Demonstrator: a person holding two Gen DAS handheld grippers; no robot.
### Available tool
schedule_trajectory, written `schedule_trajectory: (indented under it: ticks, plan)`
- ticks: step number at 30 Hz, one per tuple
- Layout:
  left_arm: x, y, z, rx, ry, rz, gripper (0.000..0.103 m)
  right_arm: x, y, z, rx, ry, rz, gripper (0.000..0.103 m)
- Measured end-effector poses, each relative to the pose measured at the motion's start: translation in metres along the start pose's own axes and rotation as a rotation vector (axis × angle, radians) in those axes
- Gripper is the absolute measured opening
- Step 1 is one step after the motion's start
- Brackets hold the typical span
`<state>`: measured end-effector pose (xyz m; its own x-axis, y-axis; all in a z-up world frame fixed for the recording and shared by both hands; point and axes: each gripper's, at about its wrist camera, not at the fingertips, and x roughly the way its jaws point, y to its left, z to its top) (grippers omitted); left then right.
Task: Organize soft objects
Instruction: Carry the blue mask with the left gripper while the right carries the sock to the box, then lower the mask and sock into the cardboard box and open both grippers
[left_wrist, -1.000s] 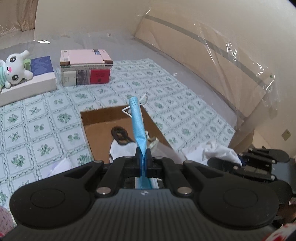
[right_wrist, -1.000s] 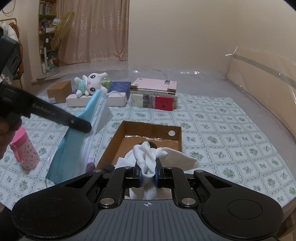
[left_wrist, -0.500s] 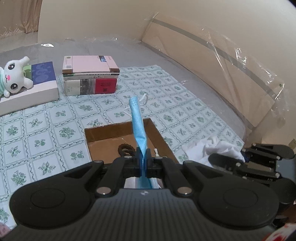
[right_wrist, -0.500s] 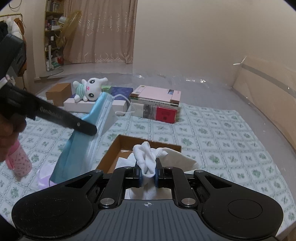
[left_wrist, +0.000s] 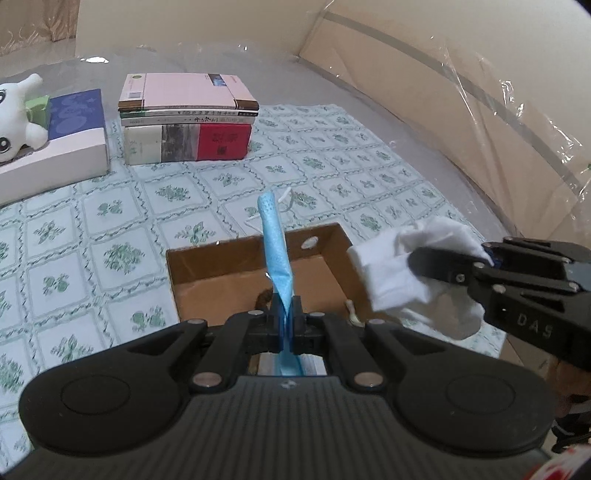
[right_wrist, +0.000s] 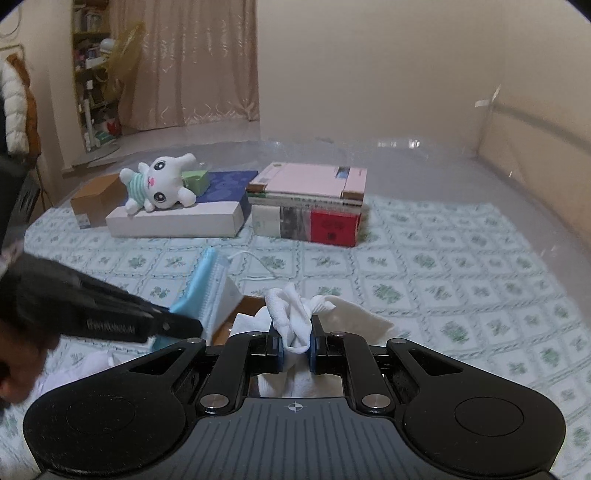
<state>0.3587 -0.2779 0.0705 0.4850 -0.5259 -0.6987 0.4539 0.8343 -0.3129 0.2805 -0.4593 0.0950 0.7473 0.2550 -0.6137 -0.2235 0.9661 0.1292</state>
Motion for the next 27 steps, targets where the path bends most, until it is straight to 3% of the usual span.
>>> schedule_trajectory:
  ticks: [4, 7, 10, 13, 16, 21, 27]
  plan:
    - [0.023, 0.005, -0.005, 0.022, 0.045, 0.007, 0.002, 0.029, -0.009, -0.006, 0.054, 0.089, 0.102, 0.012]
    - [0.034, 0.009, -0.012, 0.065, 0.115, 0.030, 0.002, 0.049, -0.009, -0.021, 0.026, 0.230, 0.148, 0.012]
    - [0.040, 0.012, -0.018, 0.104, 0.159, 0.034, 0.002, 0.060, -0.009, -0.035, -0.054, 0.329, 0.108, 0.012]
    - [0.049, 0.010, -0.018, 0.144, 0.194, 0.048, 0.002, 0.065, -0.007, -0.045, -0.141, 0.366, 0.018, 0.012]
    - [0.059, 0.010, -0.019, 0.148, 0.216, 0.063, 0.002, 0.070, -0.007, -0.049, -0.179, 0.362, -0.037, 0.012]
    - [0.073, 0.017, -0.015, 0.101, 0.195, 0.109, 0.002, 0.083, -0.001, -0.049, -0.224, 0.281, -0.109, 0.012]
    - [0.081, 0.019, -0.010, 0.126, 0.186, 0.150, 0.002, 0.101, -0.005, -0.039, -0.174, 0.246, -0.107, 0.012]
